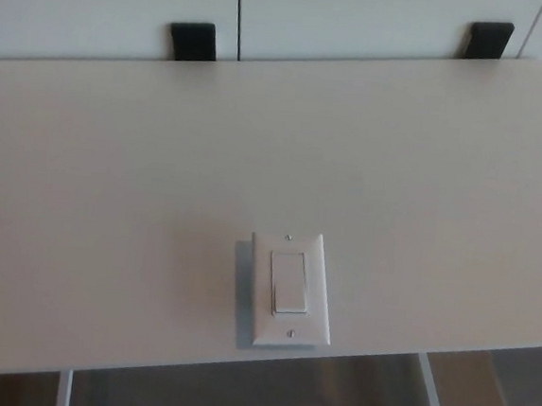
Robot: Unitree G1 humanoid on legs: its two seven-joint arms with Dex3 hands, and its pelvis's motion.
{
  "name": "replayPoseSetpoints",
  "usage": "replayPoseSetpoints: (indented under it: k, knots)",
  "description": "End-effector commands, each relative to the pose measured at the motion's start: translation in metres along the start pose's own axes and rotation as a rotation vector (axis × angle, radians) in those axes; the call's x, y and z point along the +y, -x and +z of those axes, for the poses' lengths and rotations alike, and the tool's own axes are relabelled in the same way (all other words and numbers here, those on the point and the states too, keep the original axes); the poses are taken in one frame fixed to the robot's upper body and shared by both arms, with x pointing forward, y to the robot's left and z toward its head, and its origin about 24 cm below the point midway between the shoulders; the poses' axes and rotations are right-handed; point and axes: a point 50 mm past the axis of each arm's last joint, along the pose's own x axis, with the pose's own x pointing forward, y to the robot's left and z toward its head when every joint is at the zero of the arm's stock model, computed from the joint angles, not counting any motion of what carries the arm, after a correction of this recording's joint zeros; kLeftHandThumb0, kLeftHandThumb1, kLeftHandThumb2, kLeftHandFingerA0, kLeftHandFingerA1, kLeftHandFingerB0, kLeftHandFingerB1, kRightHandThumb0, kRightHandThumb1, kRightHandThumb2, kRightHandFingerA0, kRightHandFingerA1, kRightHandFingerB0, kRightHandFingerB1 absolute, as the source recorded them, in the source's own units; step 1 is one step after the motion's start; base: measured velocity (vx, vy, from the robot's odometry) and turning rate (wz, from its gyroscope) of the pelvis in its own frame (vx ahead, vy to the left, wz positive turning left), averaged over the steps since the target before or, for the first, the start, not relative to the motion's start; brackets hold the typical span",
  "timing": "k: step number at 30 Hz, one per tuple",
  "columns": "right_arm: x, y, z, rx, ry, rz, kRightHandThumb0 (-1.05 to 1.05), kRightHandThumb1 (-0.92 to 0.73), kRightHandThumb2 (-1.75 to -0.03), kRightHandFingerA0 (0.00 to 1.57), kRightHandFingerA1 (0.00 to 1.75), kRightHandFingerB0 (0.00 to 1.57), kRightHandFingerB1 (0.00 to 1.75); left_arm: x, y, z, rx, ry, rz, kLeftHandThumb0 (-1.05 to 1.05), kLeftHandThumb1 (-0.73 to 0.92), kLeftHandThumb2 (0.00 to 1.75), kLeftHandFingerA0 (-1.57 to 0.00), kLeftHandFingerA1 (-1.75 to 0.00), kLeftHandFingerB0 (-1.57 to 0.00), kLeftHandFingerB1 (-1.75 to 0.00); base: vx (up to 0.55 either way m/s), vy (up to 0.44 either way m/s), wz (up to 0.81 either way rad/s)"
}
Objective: The robot walk towards a table in front and then clicks the light switch button using the right hand's index finger
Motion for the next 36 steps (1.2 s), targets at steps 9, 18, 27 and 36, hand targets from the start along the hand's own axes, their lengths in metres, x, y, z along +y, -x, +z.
replayPoseSetpoints:
  k: [9, 18, 27, 36]
  knots:
    - [0.005, 0.007, 0.018, -0.125, 0.14, 0.001, 0.01, -0.6, -0.55, 0.55, 0.56, 0.36, 0.45, -0.013, 0.002, 0.012, -0.016, -0.009, -0.068, -0.15, 0.49, 0.91, -0.31, -0.57, -0.16, -0.49, 0.0, 0.0, 0.0]
    - [0.046, 0.058, 0.073, -0.586, 0.215, 0.118, -0.23, -0.49, -0.53, 0.65, 0.62, 0.47, 0.51, -0.024, 0.005, 0.024, -0.062, -0.04, -0.108, -0.15, 0.49, 0.9, -0.3, -0.56, -0.16, -0.49, 0.0, 0.0, 0.0]
    - [0.044, 0.141, 0.147, -1.055, 0.16, 0.068, -0.41, -0.32, -0.8, 0.65, 0.73, 0.46, 0.63, -0.023, 0.002, 0.032, -0.082, -0.037, -0.11, -0.14, 0.49, 0.9, -0.28, -0.56, -0.16, -0.5, 0.0, 0.0, 0.0]
    - [0.052, 0.171, 0.22, -1.472, 0.601, -0.171, -0.65, -0.49, -0.55, 0.46, 0.54, 0.59, 0.5, -0.023, 0.0, 0.035, -0.082, -0.044, -0.118, -0.14, 0.49, 0.91, -0.31, -0.57, -0.16, -0.5, 0.0, 0.0, 0.0]
